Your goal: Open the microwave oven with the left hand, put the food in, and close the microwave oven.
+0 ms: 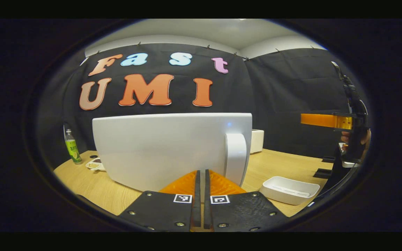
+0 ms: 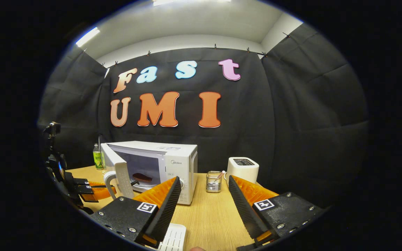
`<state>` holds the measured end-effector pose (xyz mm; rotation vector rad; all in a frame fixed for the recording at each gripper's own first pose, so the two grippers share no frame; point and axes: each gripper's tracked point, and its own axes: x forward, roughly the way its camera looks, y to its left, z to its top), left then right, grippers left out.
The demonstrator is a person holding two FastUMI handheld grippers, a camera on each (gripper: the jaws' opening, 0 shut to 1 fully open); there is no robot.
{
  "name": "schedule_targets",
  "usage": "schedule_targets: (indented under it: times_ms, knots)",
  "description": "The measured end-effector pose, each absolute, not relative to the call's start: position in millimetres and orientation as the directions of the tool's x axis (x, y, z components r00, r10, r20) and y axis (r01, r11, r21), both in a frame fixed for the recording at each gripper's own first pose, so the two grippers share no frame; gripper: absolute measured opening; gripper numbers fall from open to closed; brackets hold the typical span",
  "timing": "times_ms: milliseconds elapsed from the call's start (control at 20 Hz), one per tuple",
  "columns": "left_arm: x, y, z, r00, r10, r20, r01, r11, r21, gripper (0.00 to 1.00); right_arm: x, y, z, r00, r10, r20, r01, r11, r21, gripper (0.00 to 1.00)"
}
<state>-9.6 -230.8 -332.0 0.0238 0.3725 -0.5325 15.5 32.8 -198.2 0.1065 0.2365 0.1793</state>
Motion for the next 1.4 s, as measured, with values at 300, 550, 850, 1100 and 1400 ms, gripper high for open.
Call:
schedule_targets:
  times_ms: [300,550,850,1100,1400]
  knots:
    - [21,-248,-348,0.8,-0.462,-0.382,0.456,0.883,-0.111,0.02,11,17,-195,0.963,0.167,-0.21,-0.145,0.983,0.116,0.86]
    - [52,-251,-369,0.818,-0.4,-0.414,0.415,0.908,-0.057,0.04,5,2,-202,0.957,0.159,-0.243,-0.131,0.983,0.128,0.86]
    - [83,-271,-380,0.831,-0.373,-0.411,0.397,0.917,-0.031,0.04,-2,-13,-211,0.954,0.136,-0.268,-0.111,0.988,0.108,0.86]
    - [100,-284,-389,0.843,-0.342,-0.415,0.375,0.927,-0.003,0.05,-5,-16,-210,0.953,0.142,-0.266,-0.112,0.986,0.126,0.86]
    - [108,-290,-392,0.861,-0.311,-0.402,0.354,0.935,0.036,0.01,-8,-22,-210,0.95,0.138,-0.28,-0.102,0.985,0.14,0.86]
